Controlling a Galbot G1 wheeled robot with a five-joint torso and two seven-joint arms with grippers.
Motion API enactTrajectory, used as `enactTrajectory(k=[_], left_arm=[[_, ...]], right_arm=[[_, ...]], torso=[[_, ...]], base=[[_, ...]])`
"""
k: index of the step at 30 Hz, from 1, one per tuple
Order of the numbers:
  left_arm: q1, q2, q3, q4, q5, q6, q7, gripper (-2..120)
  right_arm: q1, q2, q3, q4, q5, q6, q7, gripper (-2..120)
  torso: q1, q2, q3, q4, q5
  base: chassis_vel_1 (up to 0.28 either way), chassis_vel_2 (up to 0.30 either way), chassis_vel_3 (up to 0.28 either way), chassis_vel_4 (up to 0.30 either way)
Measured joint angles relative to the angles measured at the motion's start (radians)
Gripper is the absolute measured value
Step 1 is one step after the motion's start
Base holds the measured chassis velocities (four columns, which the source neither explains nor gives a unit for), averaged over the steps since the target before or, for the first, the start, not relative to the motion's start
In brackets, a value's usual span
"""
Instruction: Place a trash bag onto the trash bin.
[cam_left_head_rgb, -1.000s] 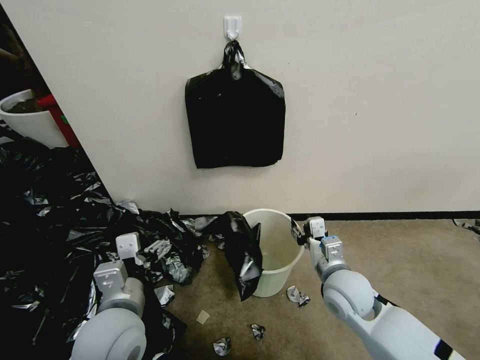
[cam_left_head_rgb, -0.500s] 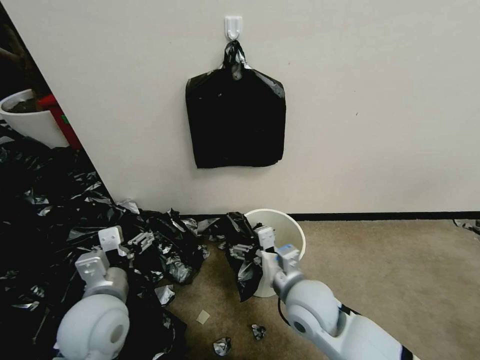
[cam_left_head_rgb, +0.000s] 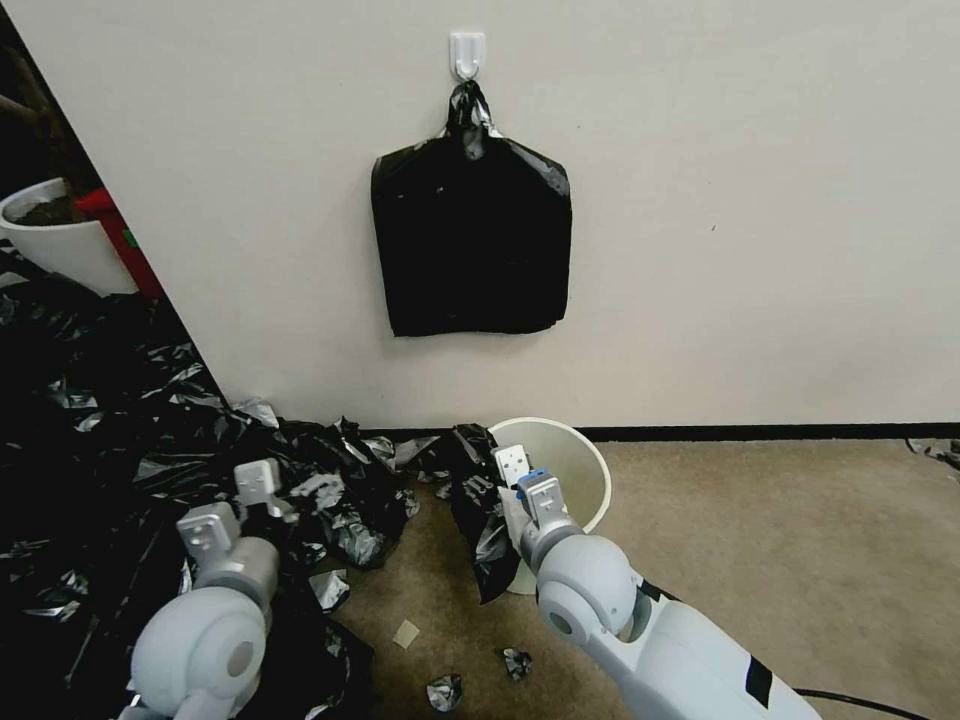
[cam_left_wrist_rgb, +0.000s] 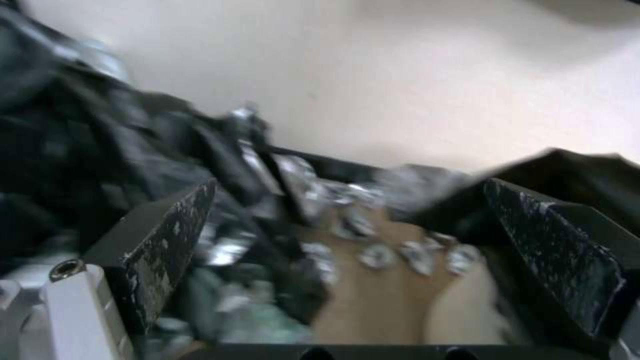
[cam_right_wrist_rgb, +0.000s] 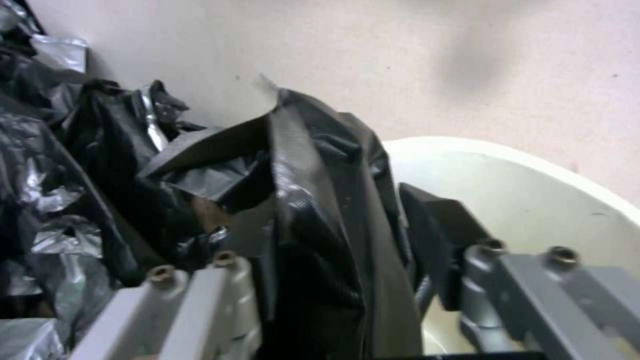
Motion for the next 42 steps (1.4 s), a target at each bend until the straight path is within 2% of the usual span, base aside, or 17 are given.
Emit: enactTrajectory(k=[2,5,6,9,12,19,20,22,23,27,28,30,35,36,37,39,42], left_arm=[[-0.014,-0.002,0.012,0.016,-0.017,0.0,0.012,100],[-0.082,-0.015,0.055,0.084,-0.091,0.002,0.04,100],[-0.082,-0.015,0.055,0.084,-0.091,0.002,0.04,100],[-0.149,-0.04,0.091,0.141,-0.167,0.007,0.055,100],[-0.19,-0.062,0.12,0.18,-0.184,0.009,0.061,100],[-0.232,-0.084,0.155,0.229,-0.144,0.004,0.074,100],[-0.229,-0.077,0.153,0.23,-0.125,0.0,0.083,100],[-0.219,-0.058,0.136,0.228,-0.107,-0.004,0.093,100],[-0.219,-0.058,0.136,0.228,-0.107,-0.004,0.093,100],[-0.205,-0.025,0.093,0.22,-0.1,-0.004,0.095,100],[-0.205,-0.025,0.093,0.22,-0.1,-0.004,0.095,100],[-0.198,-0.013,0.081,0.214,-0.104,-0.004,0.095,100],[-0.188,-0.015,0.082,0.2,-0.107,-0.004,0.095,100],[-0.188,-0.015,0.082,0.2,-0.107,-0.004,0.095,100],[-0.188,-0.018,0.085,0.197,-0.107,-0.004,0.095,100],[-0.188,-0.02,0.089,0.196,-0.107,-0.004,0.095,100],[-0.188,-0.023,0.095,0.194,-0.105,-0.004,0.095,100]], right_arm=[[0.0,0.0,0.004,-0.003,0.0,0.002,0.002,37],[-0.005,-0.003,0.017,-0.012,-0.01,0.036,-0.004,22],[-0.005,-0.003,0.017,-0.012,-0.01,0.036,-0.004,22],[-0.016,-0.002,0.033,-0.022,-0.012,0.061,-0.013,7],[-0.024,-0.004,0.041,-0.026,-0.012,0.083,-0.031,0],[-0.034,-0.002,0.042,-0.018,-0.01,0.094,-0.044,0],[-0.036,-0.002,0.04,-0.01,-0.007,0.094,-0.047,0],[-0.038,-0.001,0.032,0.002,0.0,0.092,-0.049,11],[-0.038,-0.001,0.032,0.002,0.0,0.092,-0.049,11],[-0.033,0.01,0.018,0.006,0.004,0.072,-0.049,28],[-0.033,0.01,0.018,0.006,0.004,0.072,-0.049,28],[-0.024,0.022,0.012,-0.01,0.003,0.053,-0.048,39],[-0.007,0.044,0.007,-0.05,-0.003,0.016,-0.03,57],[-0.007,0.044,0.007,-0.05,-0.003,0.016,-0.03,57],[-0.002,0.048,0.007,-0.058,-0.006,0.006,-0.024,64],[0.001,0.05,0.007,-0.065,-0.01,-0.003,-0.019,65],[0.003,0.05,0.006,-0.069,-0.014,-0.015,-0.011,58]], torso=[[0.0,0.0,0.0,-0.0001,0.0],[0.0,0.0,0.0,-0.0001,0.0],[0.0,0.0,0.0,-0.0001,0.0],[0.0,0.0,0.0,-0.0002,0.0],[0.0,0.0,0.0,-0.0003,0.0001],[0.0,0.0,0.0,-0.0003,0.0],[0.0,0.0,0.0,-0.0002,0.0],[0.0,0.0,0.0,-0.0002,-0.0002],[0.0,0.0,0.0,-0.0002,-0.0002],[0.0,0.0,0.0,0.0,-0.0002],[0.0,0.0,0.0,0.0,-0.0002],[0.0,0.0,0.0,0.0,0.0],[0.0,0.0,0.0,0.0,-0.0002],[0.0,0.0,0.0,0.0,-0.0002],[0.0,0.0,0.0,0.0,-0.0002],[0.0,0.0,0.0,0.0,-0.0002],[0.0,0.0,0.0,-0.0001,-0.0001]], base=[[0.0,0.0,0.0,0.0],[0.0,0.0,0.0,0.0],[0.0,0.0,0.0,0.0],[0.0,0.0,0.0,0.0],[0.0,0.0,0.0,0.0],[0.0,0.0,0.0,0.0],[0.0,0.0,0.0,0.0],[0.0,0.0,0.0,0.0],[0.0,0.0,0.0,0.0],[0.0,0.0,0.0,0.0],[0.0,0.0,0.0,0.0],[0.0,0.0,0.0,0.0],[0.0,0.0,0.0,0.0],[0.0,0.0,0.0,0.0],[0.0,0.0,0.0,0.0],[0.0,0.0,0.0,0.0],[0.0,0.0,0.0,0.0]])
